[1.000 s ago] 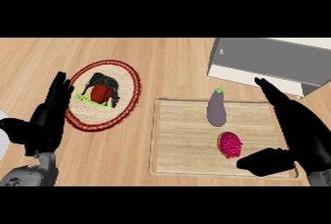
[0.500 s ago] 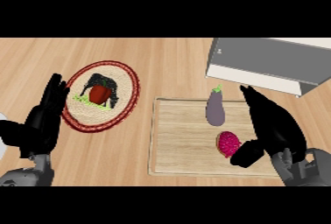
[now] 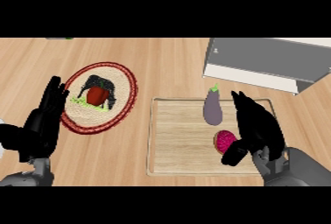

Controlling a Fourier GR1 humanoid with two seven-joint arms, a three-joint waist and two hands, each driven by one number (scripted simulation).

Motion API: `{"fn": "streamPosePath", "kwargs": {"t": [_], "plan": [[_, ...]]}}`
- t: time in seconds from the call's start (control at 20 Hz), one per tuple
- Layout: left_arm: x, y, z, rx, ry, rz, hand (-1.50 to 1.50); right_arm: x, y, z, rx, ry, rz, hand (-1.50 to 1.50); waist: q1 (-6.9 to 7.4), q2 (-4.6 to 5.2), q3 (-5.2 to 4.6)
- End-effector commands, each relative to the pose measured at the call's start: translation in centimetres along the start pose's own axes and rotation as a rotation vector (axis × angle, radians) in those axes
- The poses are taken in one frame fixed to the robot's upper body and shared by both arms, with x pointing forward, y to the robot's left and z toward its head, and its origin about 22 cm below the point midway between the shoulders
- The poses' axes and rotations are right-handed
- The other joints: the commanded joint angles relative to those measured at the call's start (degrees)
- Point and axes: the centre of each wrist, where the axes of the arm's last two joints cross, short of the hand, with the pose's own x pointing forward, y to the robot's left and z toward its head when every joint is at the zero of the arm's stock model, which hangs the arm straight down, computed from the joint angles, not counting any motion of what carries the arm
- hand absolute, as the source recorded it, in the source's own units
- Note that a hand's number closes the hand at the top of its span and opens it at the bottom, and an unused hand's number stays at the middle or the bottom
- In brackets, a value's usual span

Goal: Pick the cupcake from the tray and place it in the tiered shelf

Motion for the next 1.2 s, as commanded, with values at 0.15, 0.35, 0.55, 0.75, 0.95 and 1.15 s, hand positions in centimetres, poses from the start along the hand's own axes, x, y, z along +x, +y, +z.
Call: {"fn": "streamPosePath", "kwargs": {"t": [0.15,0.35,0.55,0.75,0.95,1.15], "plan": [[-0.7,1.0,1.2,0.011,0.008,0.003,0.0,0.7,0.6,0.1,0.02,0.213,0.009,-1.5,0.06,0.01,0.07],[1.1,0.6,0.5,0.003,-0.009,-0.002,0.0,0.9,2.6,0.2,0.044,0.214,0.015,-1.5,0.04,0.04,0.11],[1.4,-0.6,0.1,0.004,-0.006,0.006,0.0,0.2,3.5,0.8,0.019,0.188,-0.019,-1.5,-0.34,0.1,0.12],[-0.4,-0.5,0.5,0.003,-0.011,0.01,0.0,-0.9,5.2,-0.6,0.007,0.176,-0.005,-1.5,-0.19,0.21,0.12],[0.2,-0.6,0.3,0.017,-0.005,-0.002,0.0,-1.3,5.2,-0.7,0.029,0.185,0.008,-1.5,-0.26,0.19,0.12],[1.8,-0.1,0.2,0.007,-0.017,0.0,0.0,0.8,7.2,-1.2,0.041,0.193,-0.022,-1.5,0.04,0.21,0.13]]}}
